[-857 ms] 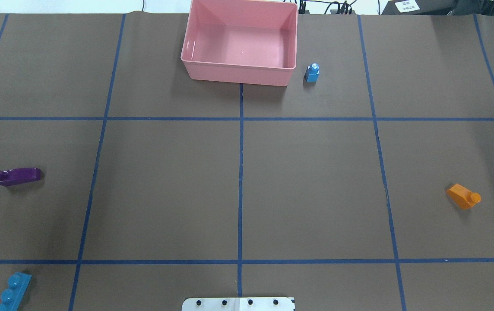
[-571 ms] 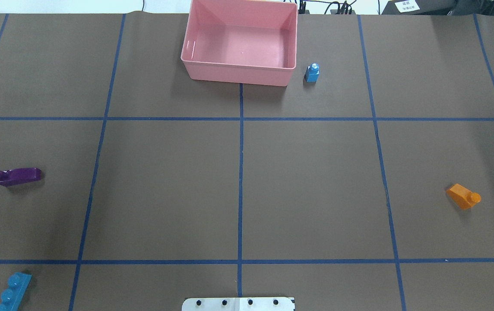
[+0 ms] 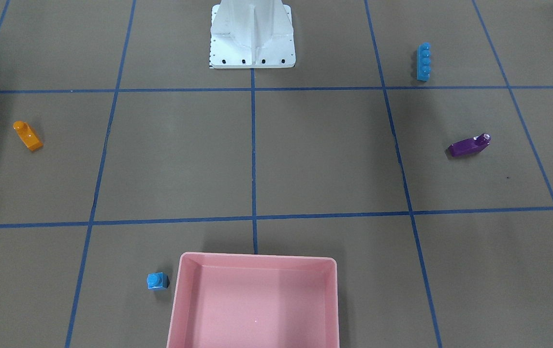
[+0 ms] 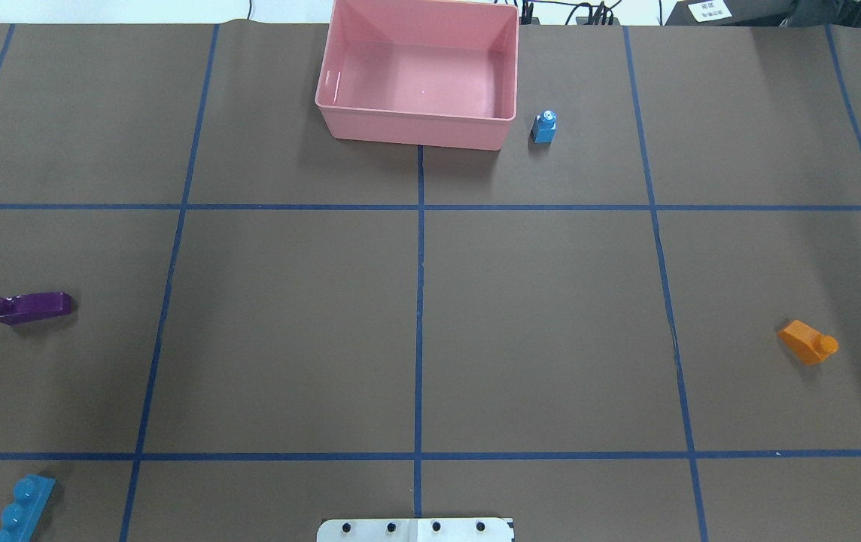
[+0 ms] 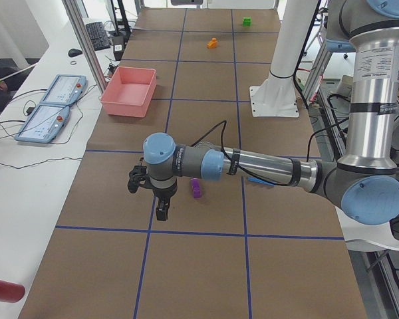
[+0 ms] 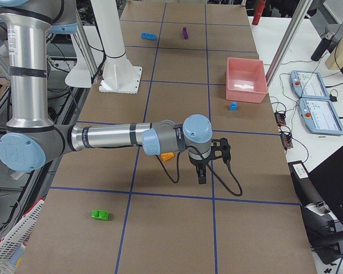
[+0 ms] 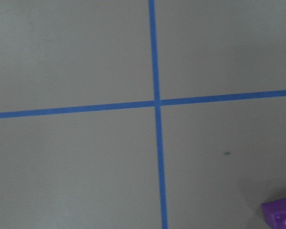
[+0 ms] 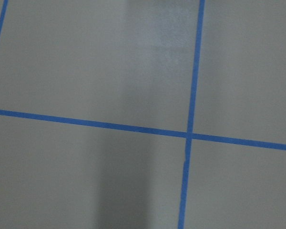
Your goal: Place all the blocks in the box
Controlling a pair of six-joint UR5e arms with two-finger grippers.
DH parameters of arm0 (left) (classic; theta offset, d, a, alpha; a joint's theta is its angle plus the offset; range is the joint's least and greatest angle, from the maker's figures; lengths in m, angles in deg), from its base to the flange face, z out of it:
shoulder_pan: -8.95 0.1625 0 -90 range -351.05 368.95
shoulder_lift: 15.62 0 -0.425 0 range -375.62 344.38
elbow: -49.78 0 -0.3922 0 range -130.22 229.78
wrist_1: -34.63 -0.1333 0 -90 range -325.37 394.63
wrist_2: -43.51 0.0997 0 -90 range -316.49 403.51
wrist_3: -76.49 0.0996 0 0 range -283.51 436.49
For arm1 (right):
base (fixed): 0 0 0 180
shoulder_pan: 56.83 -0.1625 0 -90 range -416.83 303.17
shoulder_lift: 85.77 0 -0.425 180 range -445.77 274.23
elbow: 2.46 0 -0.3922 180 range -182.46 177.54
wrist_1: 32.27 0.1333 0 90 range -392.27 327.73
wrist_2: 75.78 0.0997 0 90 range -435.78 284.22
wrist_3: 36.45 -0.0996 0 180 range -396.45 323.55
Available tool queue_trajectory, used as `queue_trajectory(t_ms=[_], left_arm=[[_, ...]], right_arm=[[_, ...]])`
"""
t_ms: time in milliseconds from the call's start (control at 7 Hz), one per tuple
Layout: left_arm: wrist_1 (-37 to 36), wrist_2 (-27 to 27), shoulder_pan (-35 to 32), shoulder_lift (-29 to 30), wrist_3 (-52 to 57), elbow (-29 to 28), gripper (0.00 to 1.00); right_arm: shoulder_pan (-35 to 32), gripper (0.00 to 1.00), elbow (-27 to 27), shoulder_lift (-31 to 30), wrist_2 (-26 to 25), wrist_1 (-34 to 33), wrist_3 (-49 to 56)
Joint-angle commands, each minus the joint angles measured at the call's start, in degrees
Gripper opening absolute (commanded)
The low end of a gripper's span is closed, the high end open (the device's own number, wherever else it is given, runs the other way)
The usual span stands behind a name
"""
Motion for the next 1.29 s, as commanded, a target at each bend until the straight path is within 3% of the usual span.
queue_trajectory(t_ms=[0,143,286,571,714,1143], left_arm=[[2.6,-1.5,3.02,0.36,0.03,2.16,1.0],[3.67,-2.1,3.48,0.02,0.03,1.72,1.0],[3.94,-2.2,3.48,0.36,-0.06,2.5,1.0],[7.69,-2.2,3.48,0.45,-0.06,2.68,1.0],[8.68,-2.29,3.4,0.02,-0.06,3.03,1.0],[8.69,-2.2,3.4,0.1,0.03,4.0,1.0]], right_arm=[[9.47,1.0,-1.99,0.28,-0.38,7.67,-5.74],[13.79,1.0,-1.92,-0.43,-0.56,12.43,-5.84],[17.23,1.0,-2.18,-0.35,-1.0,13.08,-6.37],[24.17,1.0,-3.14,-2.79,-4.33,13.0,-6.37],[29.86,1.0,-5.41,-5.94,-9.22,13.0,-6.28],[35.62,1.0,-5.09,-7.55,-10.4,12.39,-6.37]])
